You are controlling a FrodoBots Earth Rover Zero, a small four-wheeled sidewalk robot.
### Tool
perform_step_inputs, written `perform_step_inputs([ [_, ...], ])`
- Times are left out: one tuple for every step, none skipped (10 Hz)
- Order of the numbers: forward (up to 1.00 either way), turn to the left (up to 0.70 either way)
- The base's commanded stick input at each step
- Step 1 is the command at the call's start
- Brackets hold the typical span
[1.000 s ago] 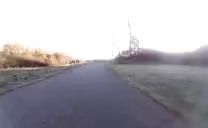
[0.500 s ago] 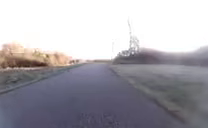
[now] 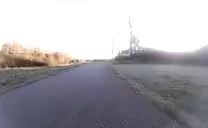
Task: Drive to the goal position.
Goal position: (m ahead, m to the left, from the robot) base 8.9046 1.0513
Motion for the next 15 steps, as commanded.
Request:
perform_step_inputs([
  [1.0,0.02],
  [1.0,0.02],
  [1.0,0.02],
  [1.0,0.02],
  [1.0,0.02],
  [1.0,0.02],
  [1.0,0.02],
  [1.0,0.02],
  [1.0,0.02],
  [1.0,0.02],
  [1.0,0.02],
  [1.0,0.02],
  [1.0,0.02],
  [1.0,0.02],
  [1.0,0.02],
])
